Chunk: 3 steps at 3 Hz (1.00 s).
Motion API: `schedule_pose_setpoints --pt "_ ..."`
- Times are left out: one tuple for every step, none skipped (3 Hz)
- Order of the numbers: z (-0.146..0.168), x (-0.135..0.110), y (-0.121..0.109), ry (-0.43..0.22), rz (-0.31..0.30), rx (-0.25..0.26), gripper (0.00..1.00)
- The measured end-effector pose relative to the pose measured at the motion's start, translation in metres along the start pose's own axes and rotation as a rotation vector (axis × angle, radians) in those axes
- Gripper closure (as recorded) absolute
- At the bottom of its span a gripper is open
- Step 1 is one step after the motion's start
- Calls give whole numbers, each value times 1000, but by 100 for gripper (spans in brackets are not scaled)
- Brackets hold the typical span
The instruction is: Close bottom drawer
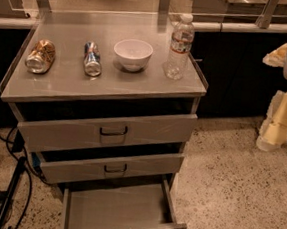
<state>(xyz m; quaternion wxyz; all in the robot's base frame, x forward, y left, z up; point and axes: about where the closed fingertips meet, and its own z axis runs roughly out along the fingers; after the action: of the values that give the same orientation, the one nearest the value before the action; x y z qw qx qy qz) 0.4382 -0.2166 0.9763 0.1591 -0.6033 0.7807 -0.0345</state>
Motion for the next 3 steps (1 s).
schedule_pose_setpoints --pt "0 0 0 0 0 0 0" --pt "0 0 0 0 0 0 14" --pt "0 0 0 0 0 0 37"
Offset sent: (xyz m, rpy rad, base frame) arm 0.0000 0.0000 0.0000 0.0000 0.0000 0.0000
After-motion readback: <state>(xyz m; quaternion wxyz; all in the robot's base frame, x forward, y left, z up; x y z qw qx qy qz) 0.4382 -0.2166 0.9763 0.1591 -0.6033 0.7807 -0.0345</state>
